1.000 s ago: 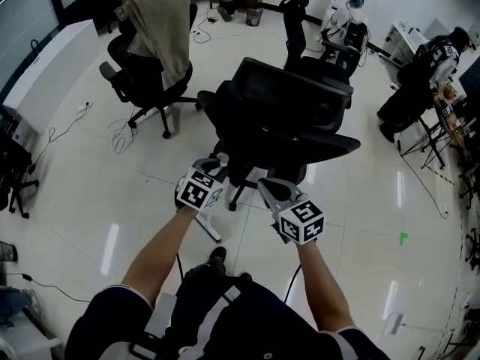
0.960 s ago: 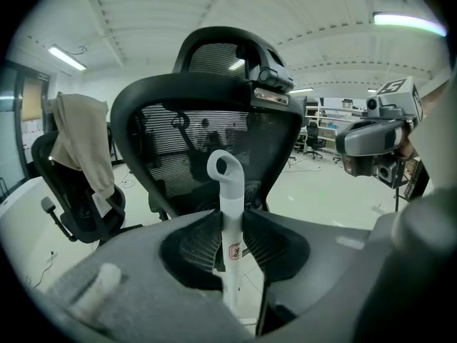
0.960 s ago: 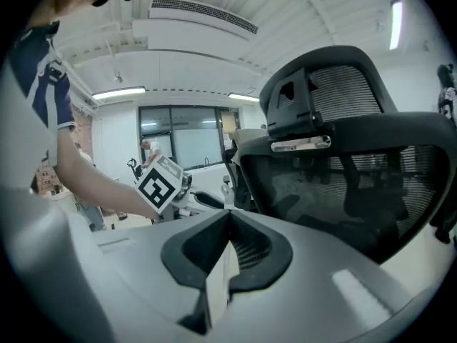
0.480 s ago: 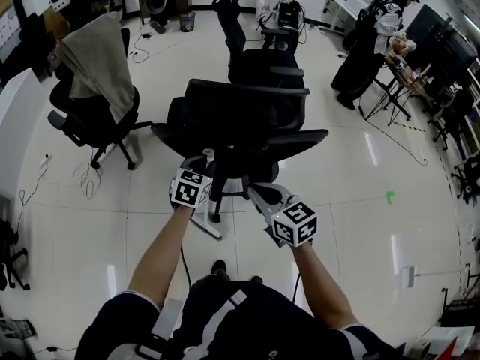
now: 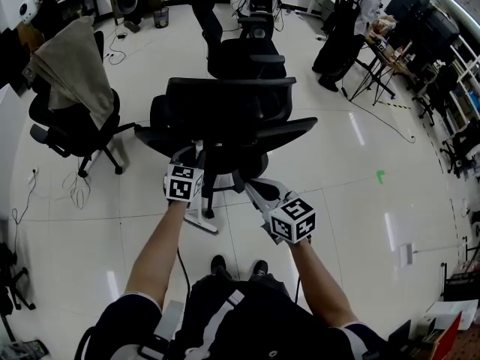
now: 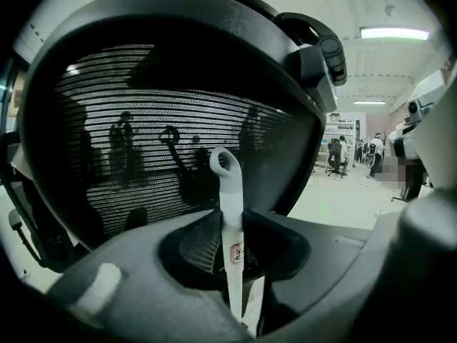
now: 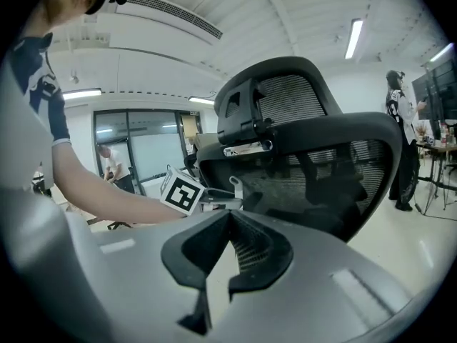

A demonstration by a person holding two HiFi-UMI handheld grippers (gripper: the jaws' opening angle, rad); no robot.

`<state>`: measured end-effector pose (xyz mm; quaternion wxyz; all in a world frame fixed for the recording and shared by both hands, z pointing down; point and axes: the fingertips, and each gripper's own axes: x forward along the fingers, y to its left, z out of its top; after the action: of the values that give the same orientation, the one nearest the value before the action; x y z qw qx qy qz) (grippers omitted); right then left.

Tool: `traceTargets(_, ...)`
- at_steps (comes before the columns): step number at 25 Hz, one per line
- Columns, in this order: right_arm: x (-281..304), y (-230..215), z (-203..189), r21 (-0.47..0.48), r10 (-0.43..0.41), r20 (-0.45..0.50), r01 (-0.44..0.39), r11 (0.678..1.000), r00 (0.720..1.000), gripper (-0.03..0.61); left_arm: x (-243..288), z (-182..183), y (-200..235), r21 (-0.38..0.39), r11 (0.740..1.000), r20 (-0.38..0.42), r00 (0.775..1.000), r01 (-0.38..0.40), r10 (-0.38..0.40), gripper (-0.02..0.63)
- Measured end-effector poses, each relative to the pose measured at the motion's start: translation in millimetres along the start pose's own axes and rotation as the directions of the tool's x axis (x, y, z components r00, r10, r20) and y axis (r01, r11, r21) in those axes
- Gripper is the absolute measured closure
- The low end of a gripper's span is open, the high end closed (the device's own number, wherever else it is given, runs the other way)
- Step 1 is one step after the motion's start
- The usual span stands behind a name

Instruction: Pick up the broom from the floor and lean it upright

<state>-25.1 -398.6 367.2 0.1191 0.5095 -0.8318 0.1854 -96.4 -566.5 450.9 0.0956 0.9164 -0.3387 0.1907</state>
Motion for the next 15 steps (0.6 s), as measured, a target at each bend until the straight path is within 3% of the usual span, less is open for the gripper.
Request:
traceTargets(10, -12.6, -6.9, 8.7, -0.007, 0.046, 0.039, -0.046, 0.999, 0.998, 0.574, -17.5, -8.5, -7.2, -0.021, 0.998, -0.044, 0.997, -0.062, 0.061, 0.476)
traceTargets(15, -10.8, -12.8, 14.6, 0.008, 0.074, 0.069, -0.075, 0.997, 0.995, 0.574, -46.6, -0.3, -39.0, -0.042, 0.999, -0.017, 1.0, -0.016, 0.015, 0.479)
